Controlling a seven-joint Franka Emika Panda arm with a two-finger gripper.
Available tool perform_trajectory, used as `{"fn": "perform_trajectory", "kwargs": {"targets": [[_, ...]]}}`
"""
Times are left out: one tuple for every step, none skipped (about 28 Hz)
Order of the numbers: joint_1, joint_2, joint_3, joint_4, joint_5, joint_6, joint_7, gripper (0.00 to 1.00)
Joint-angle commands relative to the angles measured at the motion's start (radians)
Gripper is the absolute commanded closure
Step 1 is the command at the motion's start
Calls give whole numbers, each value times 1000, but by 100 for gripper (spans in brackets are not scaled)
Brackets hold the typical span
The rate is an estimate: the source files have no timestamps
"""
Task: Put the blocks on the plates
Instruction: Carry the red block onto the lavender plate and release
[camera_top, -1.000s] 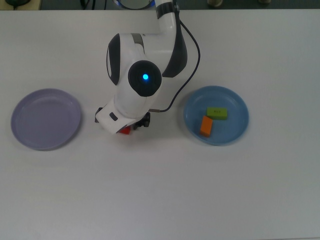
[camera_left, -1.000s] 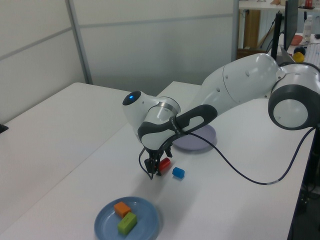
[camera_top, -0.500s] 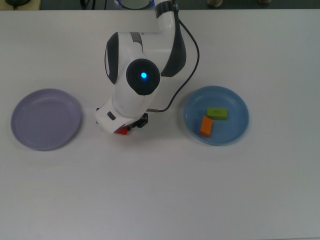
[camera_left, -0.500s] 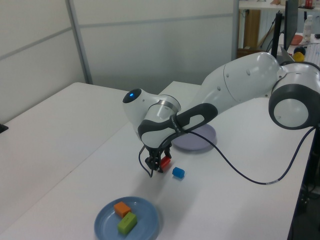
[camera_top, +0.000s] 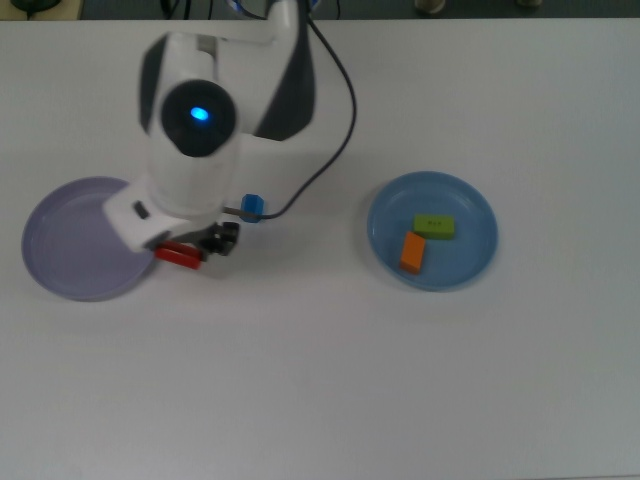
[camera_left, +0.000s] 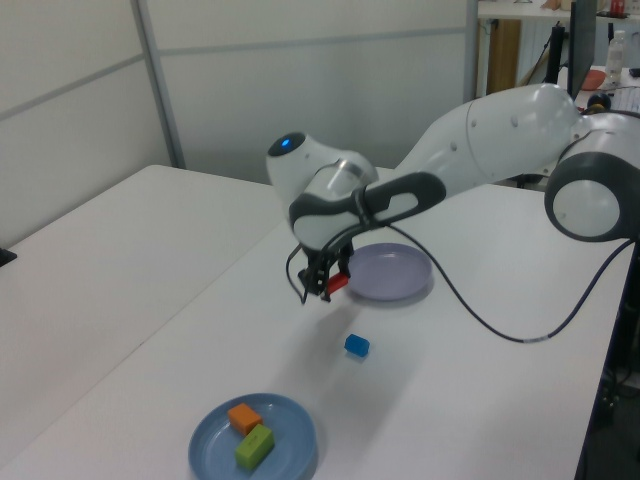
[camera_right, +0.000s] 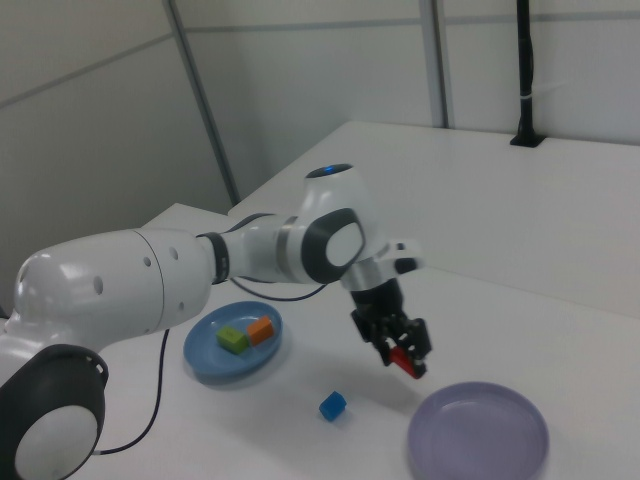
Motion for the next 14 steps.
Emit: {"fn": "perform_trajectory", "kwargs": {"targets": [[-80,-17,-3,-19,21,22,-66,97],[-91,-14,-3,-19,20,23,-73,97],[-101,-13,-3,-19,19,25,-80,96],[-112,-10,-4,-20,18,31,-89,96],[-120,-4,-4,-20,18,40,-97,95],[-126,1,-4,-22,18,51,-105,94],[-138,4,-4,-28,18,63,-111,92],[-144,6,-4,-31,18,65,-111,89],[-147,13,-6,-34,16,66,-111,85],[-148,21,-8,-36,16,66,-111,82],[-149,24,-8,-36,18,66,-111,78],[-149,26,-8,-36,18,66,-111,71],[-149,24,-11,-36,16,65,-111,40],[-151,24,-11,-34,18,65,-111,18]]}}
